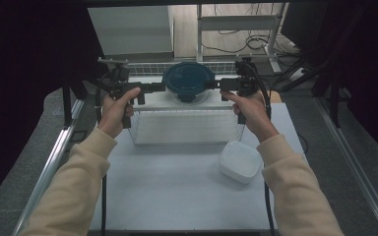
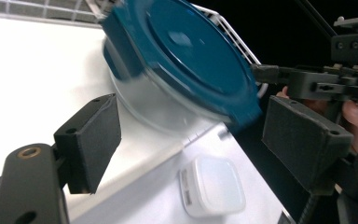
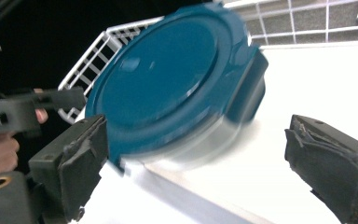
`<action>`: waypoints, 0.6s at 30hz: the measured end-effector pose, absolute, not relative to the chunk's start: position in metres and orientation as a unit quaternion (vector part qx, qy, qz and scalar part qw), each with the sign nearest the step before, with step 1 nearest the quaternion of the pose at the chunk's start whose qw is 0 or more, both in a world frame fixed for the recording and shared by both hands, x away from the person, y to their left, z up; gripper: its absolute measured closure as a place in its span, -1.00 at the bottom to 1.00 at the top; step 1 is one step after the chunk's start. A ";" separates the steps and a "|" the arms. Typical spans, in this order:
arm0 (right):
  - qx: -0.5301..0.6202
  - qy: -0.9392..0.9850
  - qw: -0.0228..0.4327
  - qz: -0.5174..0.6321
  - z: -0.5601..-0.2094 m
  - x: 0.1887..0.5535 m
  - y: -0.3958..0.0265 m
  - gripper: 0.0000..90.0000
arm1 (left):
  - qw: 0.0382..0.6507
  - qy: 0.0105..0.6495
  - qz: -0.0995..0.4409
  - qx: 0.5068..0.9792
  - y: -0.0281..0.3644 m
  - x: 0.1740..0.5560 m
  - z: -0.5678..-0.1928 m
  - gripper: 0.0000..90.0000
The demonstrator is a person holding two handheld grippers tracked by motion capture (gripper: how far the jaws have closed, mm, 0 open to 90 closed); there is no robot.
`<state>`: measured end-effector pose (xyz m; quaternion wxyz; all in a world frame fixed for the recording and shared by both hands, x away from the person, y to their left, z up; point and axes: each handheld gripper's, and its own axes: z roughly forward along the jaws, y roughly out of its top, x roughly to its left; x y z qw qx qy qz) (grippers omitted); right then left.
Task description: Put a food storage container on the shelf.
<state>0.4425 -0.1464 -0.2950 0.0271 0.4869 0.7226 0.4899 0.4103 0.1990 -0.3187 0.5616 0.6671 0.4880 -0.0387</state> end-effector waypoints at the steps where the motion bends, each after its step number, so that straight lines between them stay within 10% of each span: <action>1: 0.481 0.727 0.031 0.489 -0.295 0.438 -0.147 -0.80 | 0.562 0.485 -0.038 0.669 0.200 0.405 -0.319 -0.57; 18: 0.410 0.777 0.060 0.474 -0.351 0.357 -0.175 -0.72 | 0.539 0.425 -0.020 0.727 0.190 0.313 -0.357 -0.55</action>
